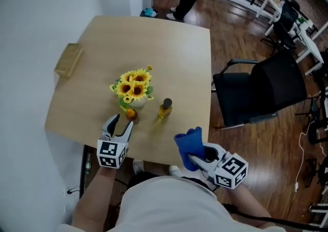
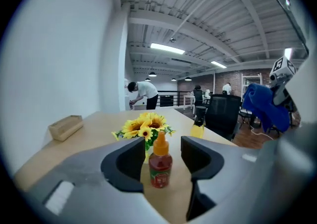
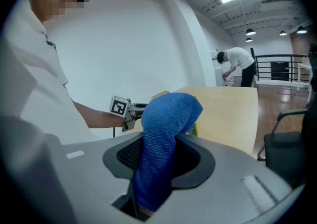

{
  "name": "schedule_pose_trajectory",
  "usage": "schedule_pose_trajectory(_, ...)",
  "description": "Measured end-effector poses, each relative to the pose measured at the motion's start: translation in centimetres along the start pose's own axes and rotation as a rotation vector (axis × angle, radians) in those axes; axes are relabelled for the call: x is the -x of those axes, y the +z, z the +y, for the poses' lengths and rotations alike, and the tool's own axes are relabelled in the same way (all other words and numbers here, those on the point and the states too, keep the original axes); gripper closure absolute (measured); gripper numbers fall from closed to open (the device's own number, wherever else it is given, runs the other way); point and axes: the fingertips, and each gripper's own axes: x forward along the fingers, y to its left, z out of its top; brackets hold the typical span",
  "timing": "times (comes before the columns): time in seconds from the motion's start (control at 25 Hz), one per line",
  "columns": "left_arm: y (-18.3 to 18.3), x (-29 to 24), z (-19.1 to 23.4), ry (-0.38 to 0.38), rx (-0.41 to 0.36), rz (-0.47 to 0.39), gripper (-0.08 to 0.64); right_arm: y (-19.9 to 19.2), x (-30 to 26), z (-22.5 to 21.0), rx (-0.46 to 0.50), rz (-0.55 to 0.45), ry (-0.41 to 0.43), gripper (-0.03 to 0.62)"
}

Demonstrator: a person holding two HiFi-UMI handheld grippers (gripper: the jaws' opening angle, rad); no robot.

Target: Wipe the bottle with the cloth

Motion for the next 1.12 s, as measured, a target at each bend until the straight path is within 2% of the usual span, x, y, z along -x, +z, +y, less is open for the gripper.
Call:
schedule_pose_trajectory(0.2,-2.2,6.8,-5.7,0.074,0.100,0.037,0.331,-0.7,1.2,-0.4,0.090,0.025,0.162,0.439)
schedule_pose_trajectory(0.4,-4.2,14.4,-13.9,0.141,0.261,0.036,0.387,-3.4,1.7,0.2,0.163,0.098,0.319,0.439)
schedule_pose_trajectory(0.6,-4.6,19.8,-21.5,0.137,0.276,0.041,0.388,-5.2,2.6,3.3,0.173,0.108,0.421,0.439)
schedule_pose_trajectory(0.76,-4.0,22.2,-25.1,0.105,0.267,0.015,0.400,-5.9,4.4,6.0,0.194,0.089,0.449,0.439)
schedule_pose_trajectory(0.96,-2.4,25.9,-28.9,0.040,0.218,-0.058,0.405,-8.3,7.5,9.3,0.194,0.082,0.423,0.439)
schedule_pose_trajectory(1.12,-3.6,31.0,-31.9,0.019,0.201,-0.096,0.407,-11.0,11.4,13.8,0.197,0.064,0.399,0.439)
